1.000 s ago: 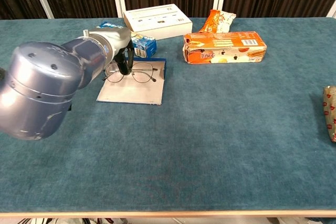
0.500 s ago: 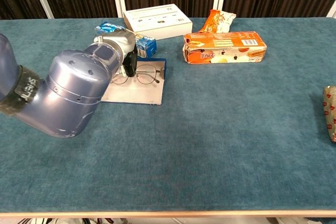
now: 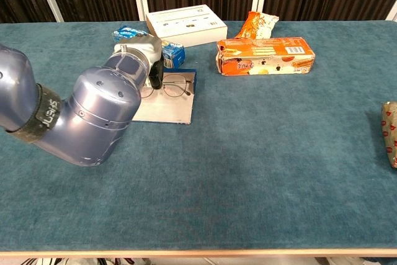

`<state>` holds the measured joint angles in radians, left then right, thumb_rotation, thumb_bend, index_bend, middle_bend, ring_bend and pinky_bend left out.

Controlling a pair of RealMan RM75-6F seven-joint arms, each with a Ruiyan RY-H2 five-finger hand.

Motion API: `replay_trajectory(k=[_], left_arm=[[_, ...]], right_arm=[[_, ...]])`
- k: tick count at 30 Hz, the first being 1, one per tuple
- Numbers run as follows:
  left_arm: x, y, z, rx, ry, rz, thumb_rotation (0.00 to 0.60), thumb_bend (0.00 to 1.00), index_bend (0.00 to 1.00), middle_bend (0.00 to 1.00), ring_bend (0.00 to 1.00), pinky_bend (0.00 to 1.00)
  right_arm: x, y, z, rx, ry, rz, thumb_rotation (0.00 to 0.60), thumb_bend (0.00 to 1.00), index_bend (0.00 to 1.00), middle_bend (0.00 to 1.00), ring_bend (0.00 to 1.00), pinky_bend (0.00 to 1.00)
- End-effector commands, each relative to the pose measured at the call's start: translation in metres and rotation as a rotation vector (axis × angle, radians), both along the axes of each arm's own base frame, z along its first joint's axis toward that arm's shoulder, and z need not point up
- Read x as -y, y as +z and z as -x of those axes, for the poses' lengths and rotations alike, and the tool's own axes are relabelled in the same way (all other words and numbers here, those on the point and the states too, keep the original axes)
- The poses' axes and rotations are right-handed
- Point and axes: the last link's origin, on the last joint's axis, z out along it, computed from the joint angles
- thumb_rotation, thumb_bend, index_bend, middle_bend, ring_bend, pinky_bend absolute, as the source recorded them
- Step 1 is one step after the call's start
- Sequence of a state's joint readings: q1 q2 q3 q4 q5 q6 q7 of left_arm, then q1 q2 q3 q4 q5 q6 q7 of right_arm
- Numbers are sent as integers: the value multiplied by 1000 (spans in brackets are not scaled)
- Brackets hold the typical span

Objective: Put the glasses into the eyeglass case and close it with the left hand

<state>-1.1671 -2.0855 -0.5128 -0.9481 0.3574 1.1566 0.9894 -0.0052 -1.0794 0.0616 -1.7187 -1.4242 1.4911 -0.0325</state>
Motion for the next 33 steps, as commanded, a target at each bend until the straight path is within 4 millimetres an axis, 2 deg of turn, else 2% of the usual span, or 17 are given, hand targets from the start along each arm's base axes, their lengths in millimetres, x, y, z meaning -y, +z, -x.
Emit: replay_trajectory(k=[1,33], left_arm=[[-2,-1,0,-7,-3,-9,600,507,606,123,0,0],[-8,-10,0,-8,11,-36,600,484,601,123,0,0]], right_arm=[[0,0,0,-1,0,-1,600,127,66,0,102,161],[0,0,1,6,-12,-5,600,128,66,4,103,161]])
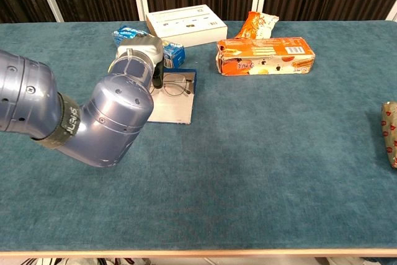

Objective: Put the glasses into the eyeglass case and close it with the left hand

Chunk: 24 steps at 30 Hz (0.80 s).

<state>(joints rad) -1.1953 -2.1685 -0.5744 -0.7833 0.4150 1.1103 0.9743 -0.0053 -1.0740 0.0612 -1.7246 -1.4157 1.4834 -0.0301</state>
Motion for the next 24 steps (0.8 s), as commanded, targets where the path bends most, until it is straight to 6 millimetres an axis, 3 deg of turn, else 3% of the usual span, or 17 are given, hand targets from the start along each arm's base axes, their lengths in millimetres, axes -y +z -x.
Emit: replay_trajectory(k=[1,24], left_arm=[[0,0,0,1,2,-2,600,484,599,123,0,0],[2,-3,-1,-17,-6,6,600,450,531,123,0,0]], right_arm=[[0,0,0,2,-2,0,600,128,66,4,103,161],[0,0,0,3,-4,3,600,129,66,4,102,161]])
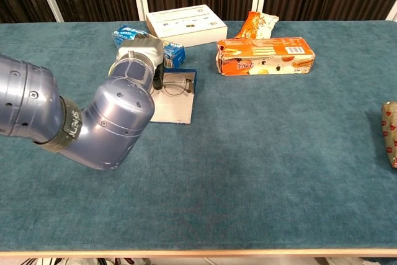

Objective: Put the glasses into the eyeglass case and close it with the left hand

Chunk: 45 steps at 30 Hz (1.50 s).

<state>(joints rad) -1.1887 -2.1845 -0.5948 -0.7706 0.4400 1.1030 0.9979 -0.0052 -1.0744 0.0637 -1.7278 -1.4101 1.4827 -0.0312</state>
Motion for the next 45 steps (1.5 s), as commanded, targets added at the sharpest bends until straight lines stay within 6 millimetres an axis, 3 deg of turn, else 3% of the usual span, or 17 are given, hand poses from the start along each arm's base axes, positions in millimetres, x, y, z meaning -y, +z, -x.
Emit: replay_trajectory(k=[1,30,40,45], left_arm=[[0,0,-1,-1,-3,0,600,450,529,122,0,0],[9,4,-3,3,-32,-3,600,450,483,117,0,0],[38,37,-4,45,-148,29,600,450,390,117,0,13],[55,60,14,54,-172,66,600,454,225,174,46,179]], right_arm=[[0,0,0,0,0,0,600,129,66,4,102,161],[0,0,0,1,-1,-2,600,129,66,4,102,161],[0,0,0,1,-2,-1,600,131,66,4,103,161],[0,0,-1,1,-3,1,600,134,66,4,103,161]])
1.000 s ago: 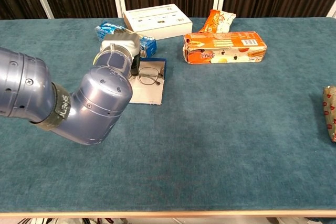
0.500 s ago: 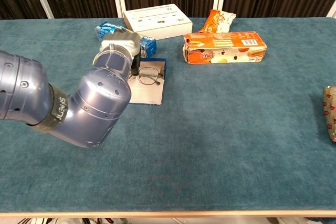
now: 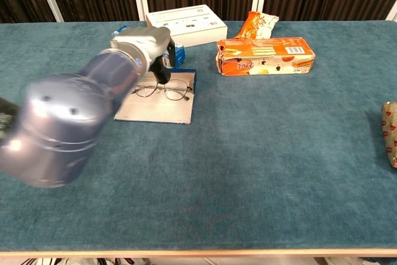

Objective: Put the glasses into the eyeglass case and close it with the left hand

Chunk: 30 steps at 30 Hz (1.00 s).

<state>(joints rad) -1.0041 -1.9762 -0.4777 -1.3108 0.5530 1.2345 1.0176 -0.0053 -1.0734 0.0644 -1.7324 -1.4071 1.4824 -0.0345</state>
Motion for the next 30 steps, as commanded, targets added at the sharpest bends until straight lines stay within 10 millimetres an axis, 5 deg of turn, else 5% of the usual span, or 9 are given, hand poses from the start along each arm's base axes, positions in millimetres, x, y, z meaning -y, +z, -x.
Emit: replay_trajectory(k=[1,5,10,16,30], left_arm=[[15,29,29,-8,-11,17,600,458,193,201,109,250],[29,49,47,65,-22,64,600,483,124,342,426,527],[38,48,64,94,26,162,600,513,47,586,628,680],[43,46,69,95,48,234,600,527,0,698,728,756],[38,28,75,114,100,278,600,545,0,758,788,801]], right_arm=[[0,0,0,0,0,1,600,134,66,4,102,161],[0,0,0,0,-3,4,600,135,66,4,103,161],[0,-1,0,1,-7,2,600,137,66,4,103,161],[0,-1,0,1,-8,3,600,139,66,4,103,161],[0,0,1,9,-20,5,600,157,66,4,103,161]])
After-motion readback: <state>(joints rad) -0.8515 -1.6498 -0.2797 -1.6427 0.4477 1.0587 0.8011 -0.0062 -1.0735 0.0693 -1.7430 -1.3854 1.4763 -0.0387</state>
